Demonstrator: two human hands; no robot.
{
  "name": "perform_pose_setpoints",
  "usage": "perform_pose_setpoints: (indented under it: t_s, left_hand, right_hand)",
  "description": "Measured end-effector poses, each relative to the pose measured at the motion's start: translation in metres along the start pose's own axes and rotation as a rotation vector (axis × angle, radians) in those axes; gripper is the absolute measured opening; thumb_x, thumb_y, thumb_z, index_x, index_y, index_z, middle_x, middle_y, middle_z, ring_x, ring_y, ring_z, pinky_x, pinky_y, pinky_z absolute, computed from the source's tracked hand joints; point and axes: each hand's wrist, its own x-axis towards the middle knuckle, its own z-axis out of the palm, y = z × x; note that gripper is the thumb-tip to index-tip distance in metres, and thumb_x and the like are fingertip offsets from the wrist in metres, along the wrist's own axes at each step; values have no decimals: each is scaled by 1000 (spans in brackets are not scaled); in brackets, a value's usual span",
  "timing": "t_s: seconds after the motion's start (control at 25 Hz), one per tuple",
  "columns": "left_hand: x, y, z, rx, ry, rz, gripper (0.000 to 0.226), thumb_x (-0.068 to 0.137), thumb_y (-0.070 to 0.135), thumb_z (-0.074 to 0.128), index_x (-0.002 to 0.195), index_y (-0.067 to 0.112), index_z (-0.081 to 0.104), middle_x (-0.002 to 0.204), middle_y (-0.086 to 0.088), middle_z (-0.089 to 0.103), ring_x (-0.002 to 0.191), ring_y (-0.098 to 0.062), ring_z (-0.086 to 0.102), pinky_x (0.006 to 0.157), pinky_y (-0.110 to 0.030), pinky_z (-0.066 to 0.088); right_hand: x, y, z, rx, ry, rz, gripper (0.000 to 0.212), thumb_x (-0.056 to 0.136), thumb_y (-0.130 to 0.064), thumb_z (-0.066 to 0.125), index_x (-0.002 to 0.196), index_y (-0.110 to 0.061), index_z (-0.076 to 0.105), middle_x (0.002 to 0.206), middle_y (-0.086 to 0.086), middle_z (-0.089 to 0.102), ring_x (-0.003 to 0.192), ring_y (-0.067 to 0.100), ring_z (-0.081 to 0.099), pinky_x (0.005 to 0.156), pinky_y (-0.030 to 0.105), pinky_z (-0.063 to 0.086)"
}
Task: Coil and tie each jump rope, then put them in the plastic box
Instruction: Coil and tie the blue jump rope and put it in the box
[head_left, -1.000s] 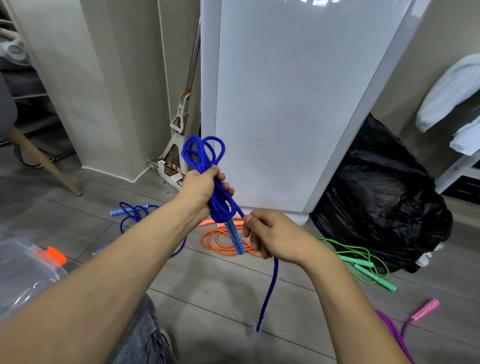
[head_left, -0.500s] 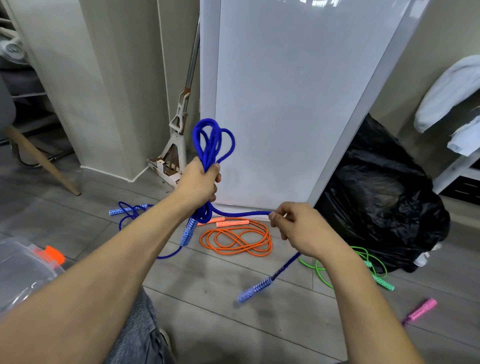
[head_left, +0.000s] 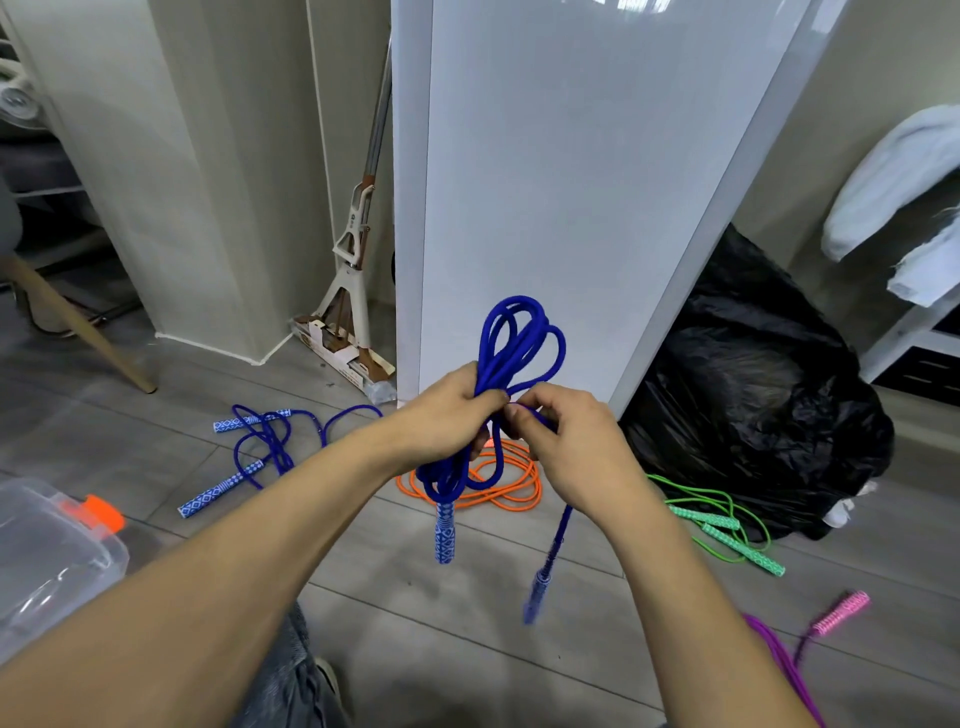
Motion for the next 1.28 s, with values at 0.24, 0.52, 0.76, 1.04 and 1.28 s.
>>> perform_pose_setpoints:
  t_s: [0.24,0.52,0.76,1.04,1.28]
  left_hand:
    - [-8,2,-1,218,-145,-16,14,95,11,52,109,14,51,75,-9,54,66,-22,50,63,-39,45]
    - [2,-8,-15,589,29,-50,17,101,23,46,111,10,47,94,-10,60,81,-26,60,80,-47,53]
    - [-9,2,-5,1052,-220,78,13,98,26,47,109,24,55,89,2,53,86,-23,53,76,-36,45]
    - [-38,40,10,490,-237,287,11,86,12,52,75,10,52,62,5,46,59,-10,39,54,-21,32]
    - [-43,50,17,-243,-200,164,10,70,5,45,77,1,50,59,-4,38,58,-18,33,56,-24,35]
  right_hand:
    - [0,2,-4,48,-59,36,15,99,-33,56,88,-28,66,71,-8,64,64,7,57,62,27,46]
    - [-3,4,-14,-51,-207,45,14,98,-36,55,95,-27,66,76,-3,69,67,6,64,65,30,52]
    - [-6,-4,-30,-104,18,-212,12,83,-35,76,82,-26,68,72,-8,65,68,10,58,63,31,49]
    - [-2,23,-59,670,-92,72,6,70,-20,80,73,-15,78,70,3,71,62,8,60,58,17,48]
    - [0,22,-42,935,-270,149,22,75,-22,76,60,-11,64,62,13,46,49,15,42,50,20,35]
